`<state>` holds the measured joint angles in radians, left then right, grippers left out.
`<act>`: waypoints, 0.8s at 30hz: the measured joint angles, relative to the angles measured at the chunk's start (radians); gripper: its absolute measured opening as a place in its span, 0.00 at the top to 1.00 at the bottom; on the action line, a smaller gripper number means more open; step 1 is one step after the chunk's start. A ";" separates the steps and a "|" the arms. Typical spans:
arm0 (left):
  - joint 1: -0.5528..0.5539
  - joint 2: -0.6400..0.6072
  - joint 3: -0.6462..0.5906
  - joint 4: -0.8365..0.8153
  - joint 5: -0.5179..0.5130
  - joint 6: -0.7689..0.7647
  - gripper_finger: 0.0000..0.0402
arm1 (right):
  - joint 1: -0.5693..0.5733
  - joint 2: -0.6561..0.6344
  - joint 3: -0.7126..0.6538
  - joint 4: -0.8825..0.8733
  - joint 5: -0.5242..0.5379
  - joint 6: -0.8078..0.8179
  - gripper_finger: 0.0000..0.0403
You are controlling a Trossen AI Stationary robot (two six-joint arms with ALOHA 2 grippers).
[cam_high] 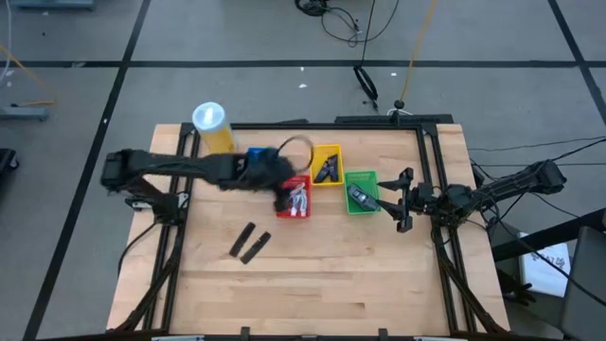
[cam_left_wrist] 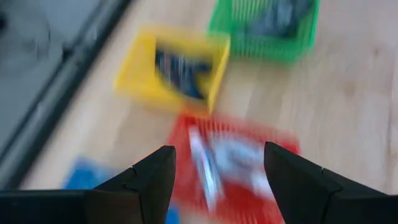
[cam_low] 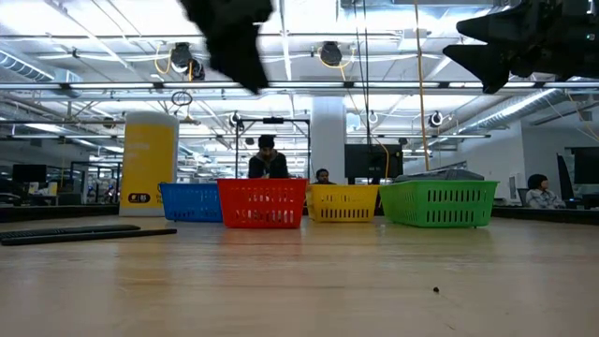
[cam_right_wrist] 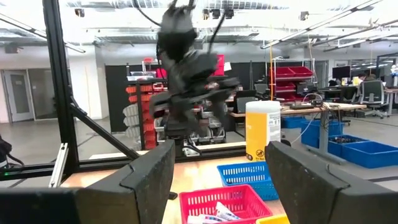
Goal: Pick & Place Travel size toiletries
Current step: Put the black comb into the blue bin
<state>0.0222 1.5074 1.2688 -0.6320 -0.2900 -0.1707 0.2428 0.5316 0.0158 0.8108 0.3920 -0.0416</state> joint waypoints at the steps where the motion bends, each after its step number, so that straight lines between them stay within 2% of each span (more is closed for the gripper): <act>1: -0.031 -0.024 -0.025 -0.044 -0.022 -0.068 0.40 | 0.000 0.000 0.000 0.000 0.000 -0.002 0.40; 5: -0.172 -0.102 -0.170 -0.129 -0.105 -0.375 0.40 | 0.000 0.000 0.000 0.001 0.001 -0.008 0.40; 9: -0.296 -0.133 -0.330 -0.128 -0.120 -0.643 0.40 | 0.000 0.000 0.000 0.001 0.002 0.000 0.40; 13: -0.376 -0.134 -0.450 -0.125 -0.138 -0.882 0.40 | 0.000 0.000 0.000 0.000 0.001 0.003 0.40; 17: -0.432 -0.134 -0.525 -0.125 -0.137 -1.033 0.43 | 0.000 0.006 0.000 0.000 0.000 0.037 0.40; 24: -0.529 -0.134 -0.577 -0.121 -0.068 -1.188 0.61 | 0.000 0.033 0.000 0.000 0.000 0.082 0.40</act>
<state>-0.5072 1.3734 0.6914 -0.7528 -0.3584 -1.3584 0.2428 0.5649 0.0161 0.8104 0.3918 0.0404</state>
